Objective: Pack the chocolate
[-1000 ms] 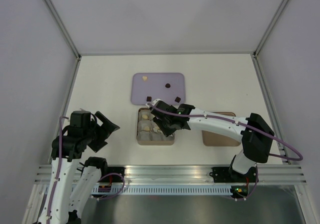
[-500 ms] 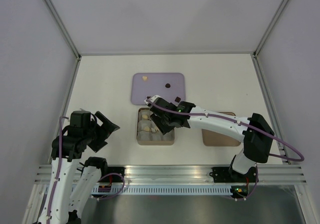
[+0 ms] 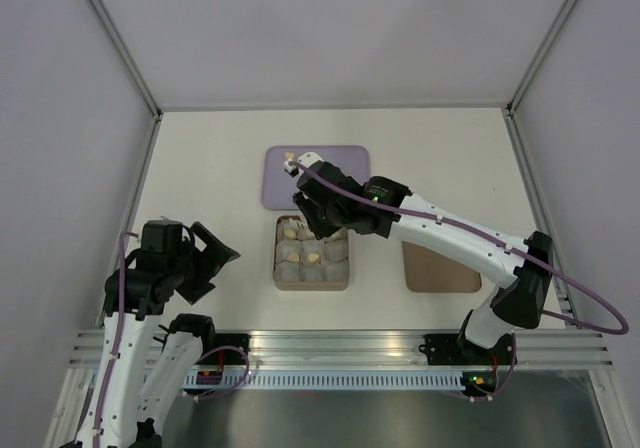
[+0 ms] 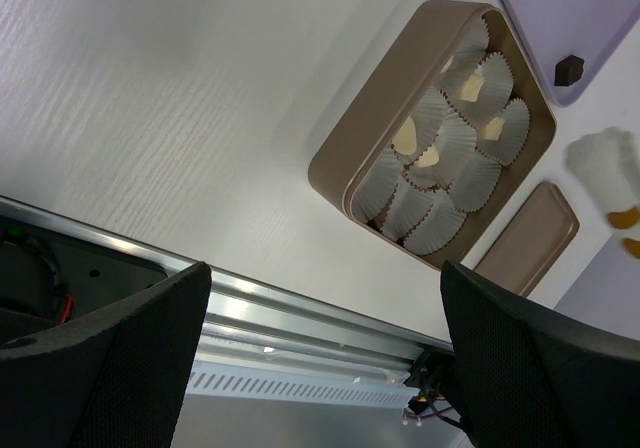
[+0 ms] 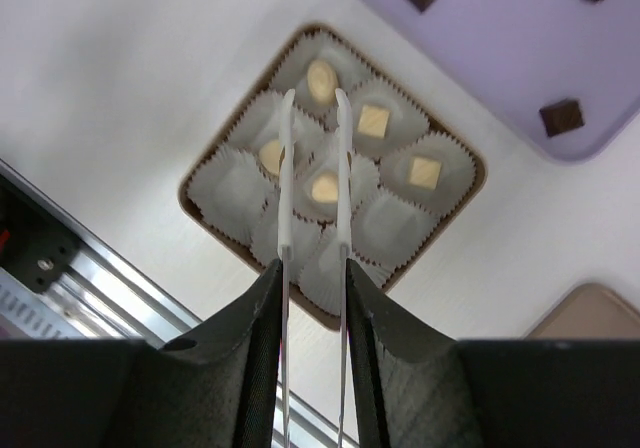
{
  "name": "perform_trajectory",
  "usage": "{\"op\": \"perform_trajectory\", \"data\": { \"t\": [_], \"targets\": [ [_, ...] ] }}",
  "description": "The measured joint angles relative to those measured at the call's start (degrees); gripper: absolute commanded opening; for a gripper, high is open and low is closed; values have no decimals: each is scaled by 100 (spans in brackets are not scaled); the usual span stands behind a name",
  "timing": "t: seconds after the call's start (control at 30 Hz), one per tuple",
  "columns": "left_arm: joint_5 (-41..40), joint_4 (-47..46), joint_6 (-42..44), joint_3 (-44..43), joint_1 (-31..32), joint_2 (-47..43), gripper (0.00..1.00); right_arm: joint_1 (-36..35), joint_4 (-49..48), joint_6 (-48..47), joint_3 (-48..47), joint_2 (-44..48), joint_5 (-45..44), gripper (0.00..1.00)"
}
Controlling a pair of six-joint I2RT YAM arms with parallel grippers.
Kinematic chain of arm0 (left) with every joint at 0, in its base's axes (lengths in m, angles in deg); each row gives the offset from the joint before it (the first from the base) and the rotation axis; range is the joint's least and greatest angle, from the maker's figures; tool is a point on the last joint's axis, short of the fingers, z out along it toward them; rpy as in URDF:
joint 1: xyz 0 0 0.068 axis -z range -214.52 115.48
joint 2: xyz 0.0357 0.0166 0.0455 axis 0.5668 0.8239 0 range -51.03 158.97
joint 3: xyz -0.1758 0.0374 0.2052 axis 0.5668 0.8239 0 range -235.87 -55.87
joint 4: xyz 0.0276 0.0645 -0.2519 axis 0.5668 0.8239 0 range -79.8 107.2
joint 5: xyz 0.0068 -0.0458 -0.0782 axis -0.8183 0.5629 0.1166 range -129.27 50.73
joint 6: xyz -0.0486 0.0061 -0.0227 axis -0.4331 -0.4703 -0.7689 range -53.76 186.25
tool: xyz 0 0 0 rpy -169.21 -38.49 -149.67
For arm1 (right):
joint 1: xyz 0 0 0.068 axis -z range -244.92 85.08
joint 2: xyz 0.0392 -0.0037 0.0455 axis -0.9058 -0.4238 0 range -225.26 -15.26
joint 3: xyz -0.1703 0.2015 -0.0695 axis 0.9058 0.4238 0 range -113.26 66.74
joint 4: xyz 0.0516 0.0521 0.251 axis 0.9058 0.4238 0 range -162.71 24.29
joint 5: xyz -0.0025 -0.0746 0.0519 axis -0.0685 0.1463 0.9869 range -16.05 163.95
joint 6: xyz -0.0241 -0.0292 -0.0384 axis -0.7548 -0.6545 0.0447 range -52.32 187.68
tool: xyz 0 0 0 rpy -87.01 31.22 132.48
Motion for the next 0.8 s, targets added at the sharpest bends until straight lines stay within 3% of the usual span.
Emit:
{"op": "perform_trajectory", "data": {
  "t": [0.13,0.3,0.6,0.8],
  "targets": [
    [0,-2,0,0,0,151,100,332,-46,-26,-981,-247,22,34],
    [0,-7,2,0,0,286,100,1027,-599,-389,-2194,-1272,-9,35],
    [2,-205,11,52,0,393,100,1799,-1196,-1091,-3252,-3442,203,37],
    [4,-328,81,92,0,455,100,2046,-1493,-1145,-3648,-4144,444,40]
  ]
}}
